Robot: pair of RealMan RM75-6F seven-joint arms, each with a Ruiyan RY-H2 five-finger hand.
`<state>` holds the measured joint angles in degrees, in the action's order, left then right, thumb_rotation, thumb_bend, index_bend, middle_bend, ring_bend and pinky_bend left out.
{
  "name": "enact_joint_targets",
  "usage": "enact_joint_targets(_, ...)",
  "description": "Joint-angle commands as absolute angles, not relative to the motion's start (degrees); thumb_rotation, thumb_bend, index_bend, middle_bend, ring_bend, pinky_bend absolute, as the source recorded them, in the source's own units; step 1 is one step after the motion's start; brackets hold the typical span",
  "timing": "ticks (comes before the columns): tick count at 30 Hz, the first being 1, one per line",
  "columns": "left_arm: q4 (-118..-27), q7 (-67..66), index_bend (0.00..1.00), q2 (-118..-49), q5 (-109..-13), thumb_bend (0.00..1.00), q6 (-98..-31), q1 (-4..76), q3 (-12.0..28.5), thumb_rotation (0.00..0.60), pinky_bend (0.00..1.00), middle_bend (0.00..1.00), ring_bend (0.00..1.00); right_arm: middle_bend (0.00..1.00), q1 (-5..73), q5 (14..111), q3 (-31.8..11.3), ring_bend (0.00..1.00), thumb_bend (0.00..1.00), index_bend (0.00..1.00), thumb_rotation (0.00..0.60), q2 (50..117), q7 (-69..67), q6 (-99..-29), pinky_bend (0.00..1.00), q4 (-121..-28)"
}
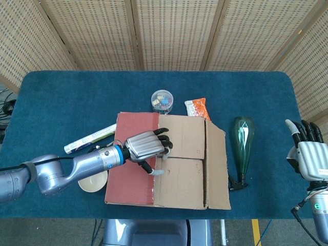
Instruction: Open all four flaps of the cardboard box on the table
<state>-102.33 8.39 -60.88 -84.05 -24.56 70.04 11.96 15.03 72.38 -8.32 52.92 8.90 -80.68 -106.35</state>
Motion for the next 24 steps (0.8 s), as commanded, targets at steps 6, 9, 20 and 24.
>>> enact_joint_targets(6, -103.7, 5.4, 0.46, -59.2, -80.9, 0.32, -24.4, 70.3, 11.7, 0.185, 0.00, 0.29, 0.21, 0.14, 14.7, 72.6, -8.7, 0.00, 1.00, 0.07, 0.600, 53.0, 8.1, -80.3, 0.03, -106.0)
enact_joint_targets(9, -104.3, 4.2, 0.48, -58.5, -80.0, 0.32, -24.2, 70.5, 11.5, 0.185, 0.00, 0.31, 0.22, 0.14, 14.6, 72.8, -8.8, 0.00, 1.00, 0.07, 0.600, 53.2, 7.9, -80.3, 0.03, -105.7)
enact_joint_targets(20, -106.8, 0.7, 0.52, -54.8, -76.4, 0.31, -24.4, 70.8, 11.4, 0.185, 0.00, 0.35, 0.25, 0.14, 14.3, 73.0, -9.3, 0.00, 1.00, 0.07, 0.600, 53.4, 7.9, -79.9, 0.03, -105.7)
enact_joint_targets(24, -108.1, 0.3, 0.52, -53.0, -75.7, 0.31, -25.6, 70.3, 11.9, 0.184, 0.00, 0.36, 0.26, 0.14, 14.4, 73.0, -9.5, 0.00, 1.00, 0.07, 0.600, 53.5, 8.0, -79.6, 0.03, -105.6)
